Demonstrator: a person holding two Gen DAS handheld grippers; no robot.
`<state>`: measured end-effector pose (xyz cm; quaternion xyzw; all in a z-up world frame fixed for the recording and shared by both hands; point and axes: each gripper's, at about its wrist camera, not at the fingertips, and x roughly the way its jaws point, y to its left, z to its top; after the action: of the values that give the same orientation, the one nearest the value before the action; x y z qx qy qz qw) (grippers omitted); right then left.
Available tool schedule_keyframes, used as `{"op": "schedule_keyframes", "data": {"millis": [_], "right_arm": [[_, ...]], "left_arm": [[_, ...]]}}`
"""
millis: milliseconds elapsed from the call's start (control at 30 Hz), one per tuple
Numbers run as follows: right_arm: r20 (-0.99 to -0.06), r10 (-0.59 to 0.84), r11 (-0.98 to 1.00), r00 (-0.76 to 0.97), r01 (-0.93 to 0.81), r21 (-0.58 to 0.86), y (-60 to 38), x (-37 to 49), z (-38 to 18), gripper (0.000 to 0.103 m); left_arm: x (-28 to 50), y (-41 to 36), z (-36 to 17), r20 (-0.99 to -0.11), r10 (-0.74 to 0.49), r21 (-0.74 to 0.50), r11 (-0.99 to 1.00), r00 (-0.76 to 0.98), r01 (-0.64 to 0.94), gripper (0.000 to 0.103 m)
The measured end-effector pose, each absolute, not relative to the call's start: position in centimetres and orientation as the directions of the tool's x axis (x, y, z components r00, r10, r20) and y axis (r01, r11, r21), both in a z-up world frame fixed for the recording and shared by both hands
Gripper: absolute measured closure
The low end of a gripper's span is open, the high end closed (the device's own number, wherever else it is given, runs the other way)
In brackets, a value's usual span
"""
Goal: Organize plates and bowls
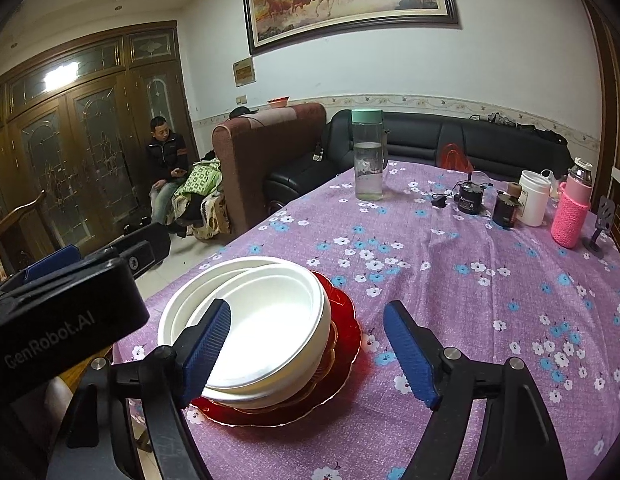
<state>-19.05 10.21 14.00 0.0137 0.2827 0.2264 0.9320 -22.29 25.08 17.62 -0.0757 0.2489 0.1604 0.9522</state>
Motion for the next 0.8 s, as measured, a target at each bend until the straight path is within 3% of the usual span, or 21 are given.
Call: {"op": "schedule_keyframes", "data": {"millis": [800], "right_arm": [[-0.578,0.383,0.905,0.721,-0.419,0.076,12.7,-18.4,13.2,0.017]], "left_arm": [[-20.9,27.1,15.4,-0.588,0.247,-0.097,0.924,0.770,-0.370,0.000]]}}
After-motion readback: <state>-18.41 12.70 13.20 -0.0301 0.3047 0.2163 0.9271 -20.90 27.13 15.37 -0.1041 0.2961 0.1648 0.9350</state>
